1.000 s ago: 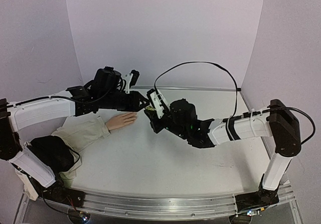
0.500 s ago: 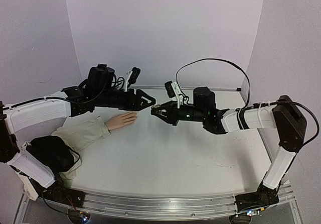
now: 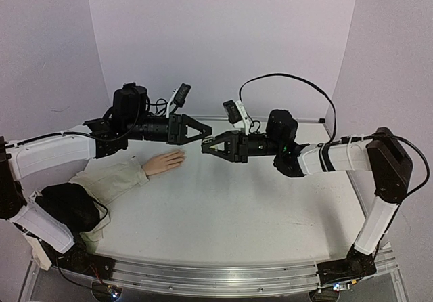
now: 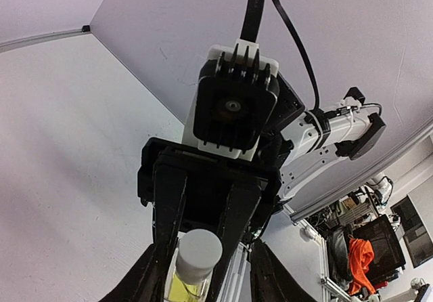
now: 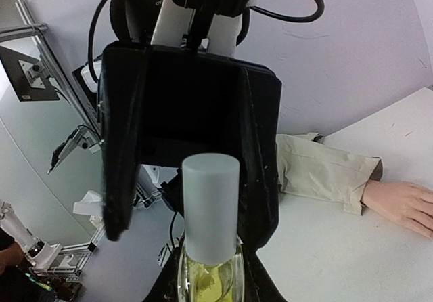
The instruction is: Paint the nails
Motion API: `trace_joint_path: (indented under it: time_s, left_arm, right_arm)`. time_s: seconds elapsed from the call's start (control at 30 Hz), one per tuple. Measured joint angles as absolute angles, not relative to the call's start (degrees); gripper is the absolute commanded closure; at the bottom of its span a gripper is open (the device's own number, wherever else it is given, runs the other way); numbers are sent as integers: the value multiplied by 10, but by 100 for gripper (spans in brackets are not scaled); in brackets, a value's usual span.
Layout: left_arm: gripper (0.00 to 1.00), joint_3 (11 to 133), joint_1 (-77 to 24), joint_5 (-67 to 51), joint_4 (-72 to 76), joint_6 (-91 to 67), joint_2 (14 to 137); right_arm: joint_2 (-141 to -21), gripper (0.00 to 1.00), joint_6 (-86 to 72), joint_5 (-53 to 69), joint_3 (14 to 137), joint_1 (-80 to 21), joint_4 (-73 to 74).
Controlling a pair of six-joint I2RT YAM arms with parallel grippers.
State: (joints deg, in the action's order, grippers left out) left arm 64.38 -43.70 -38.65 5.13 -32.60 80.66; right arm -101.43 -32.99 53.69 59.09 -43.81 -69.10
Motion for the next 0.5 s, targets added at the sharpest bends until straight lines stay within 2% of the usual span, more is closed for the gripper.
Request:
trace_joint_path:
  time_s: [0.3, 0.4, 0.5]
  left_arm:
    - [97, 644, -435, -388, 67, -316, 817]
    - [100, 643, -433, -368, 66, -306, 819]
    - [100, 634, -431, -322, 58, -297, 819]
  right_arm:
    - [-1021, 100, -357, 542, 591, -439, -706]
    - [-1021, 100, -338, 510, 591, -441, -691]
    - [-1011, 100, -261, 411, 590, -460, -629]
